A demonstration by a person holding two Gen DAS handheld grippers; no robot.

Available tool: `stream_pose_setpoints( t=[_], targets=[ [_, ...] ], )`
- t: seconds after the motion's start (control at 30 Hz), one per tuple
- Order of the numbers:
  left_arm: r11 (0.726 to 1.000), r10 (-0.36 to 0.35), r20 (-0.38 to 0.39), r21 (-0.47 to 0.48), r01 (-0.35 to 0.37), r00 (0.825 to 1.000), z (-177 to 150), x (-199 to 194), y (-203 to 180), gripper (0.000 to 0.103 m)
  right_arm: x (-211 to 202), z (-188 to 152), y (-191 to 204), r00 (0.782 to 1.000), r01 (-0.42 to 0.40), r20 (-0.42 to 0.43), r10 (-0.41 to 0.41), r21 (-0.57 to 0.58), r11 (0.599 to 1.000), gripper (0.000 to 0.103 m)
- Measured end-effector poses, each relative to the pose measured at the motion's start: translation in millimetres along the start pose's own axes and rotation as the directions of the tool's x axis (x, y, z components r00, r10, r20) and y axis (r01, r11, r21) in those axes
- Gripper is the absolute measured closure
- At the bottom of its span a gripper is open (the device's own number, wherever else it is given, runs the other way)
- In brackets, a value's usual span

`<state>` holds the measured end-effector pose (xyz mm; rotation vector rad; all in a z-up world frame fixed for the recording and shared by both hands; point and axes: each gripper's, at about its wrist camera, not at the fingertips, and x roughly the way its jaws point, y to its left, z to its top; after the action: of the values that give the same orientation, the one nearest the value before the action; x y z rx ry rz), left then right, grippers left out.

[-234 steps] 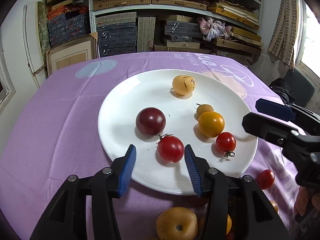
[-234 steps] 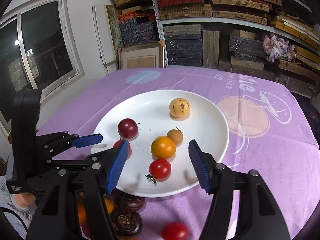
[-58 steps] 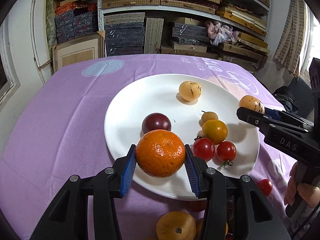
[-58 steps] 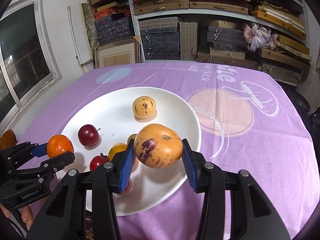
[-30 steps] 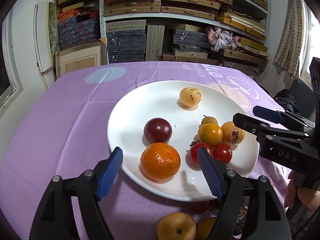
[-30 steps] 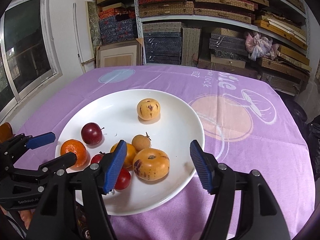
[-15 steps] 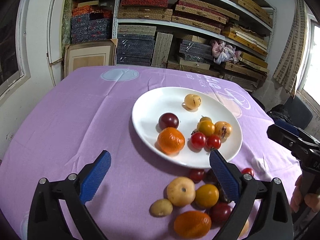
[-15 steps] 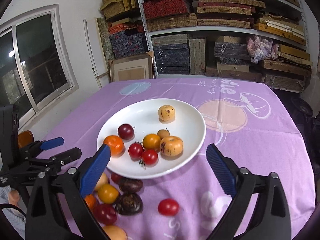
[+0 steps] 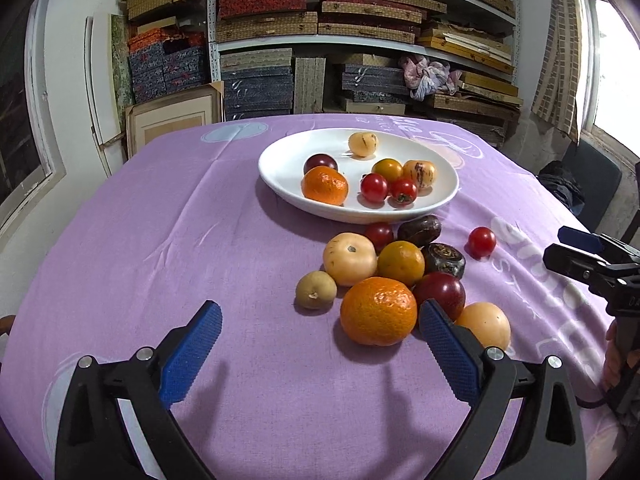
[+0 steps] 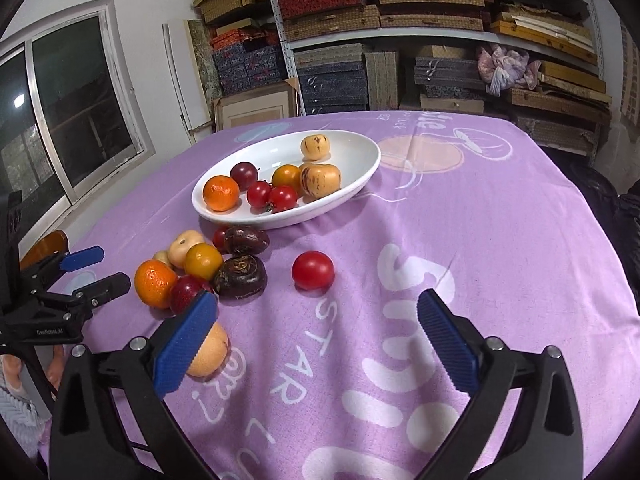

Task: Organize fruits
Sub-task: 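Withdraw both open tools from the plate back to the fruit pile, then move the left tool toward another tangerine while the right tool approaches a pale yellow round fruit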

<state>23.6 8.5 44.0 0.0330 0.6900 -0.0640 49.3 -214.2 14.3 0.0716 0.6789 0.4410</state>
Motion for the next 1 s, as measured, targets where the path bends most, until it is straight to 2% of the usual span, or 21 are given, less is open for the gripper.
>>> stream_pose_setpoints(
  t=[0.07,0.13,0.3,0.43,0.6,0.73,0.77,1.0],
  targets=[
    [1.000,-0.009,0.008,0.012,0.009,1.000,0.6,1.5,-6.3,0.003,2.7,-0.8,-4.4,1.000,-0.006,-0.015,0.007,0.024,1.000,0.004],
    [1.000,0.013,-0.006,0.016,-0.013,1.000,3.8,8.6,-11.2,0.003,7.1,1.6,-6.5,1.000,-0.005,-0.027,0.005,0.034,0.999,0.004],
    [0.999,0.039,-0.058,-0.025,-0.041,0.998,9.2,28.8,-8.1,0.003,8.4,2.5,-7.0,1.000,0.001,-0.029,-0.001,0.030,1.000,0.004],
    [0.999,0.009,-0.065,-0.051,-0.013,0.998,7.1,29.3,-0.4,0.003,10.2,2.4,-7.1,0.999,0.003,-0.033,-0.002,0.024,1.000,0.004],
    [1.000,-0.002,-0.088,-0.015,0.001,0.996,-1.5,24.6,-2.5,0.003,12.1,0.3,0.7,0.999,0.019,-0.037,-0.020,-0.025,1.000,0.004],
    [0.995,0.087,-0.131,0.055,-0.080,0.988,-15.3,24.0,-5.6,0.003,13.9,-0.2,0.5,0.999,0.015,-0.047,-0.016,-0.022,1.000,0.004],
    [0.995,0.091,-0.140,0.054,-0.084,0.986,-18.4,22.8,-3.2,0.003,14.0,0.1,-1.0,0.999,0.014,-0.047,-0.015,-0.014,1.000,0.004],
    [0.996,-0.020,-0.057,-0.082,0.015,0.998,-12.4,2.3,17.5,0.003,14.6,0.4,-1.3,0.999,0.013,-0.052,-0.013,-0.012,1.000,0.004]
  ],
)
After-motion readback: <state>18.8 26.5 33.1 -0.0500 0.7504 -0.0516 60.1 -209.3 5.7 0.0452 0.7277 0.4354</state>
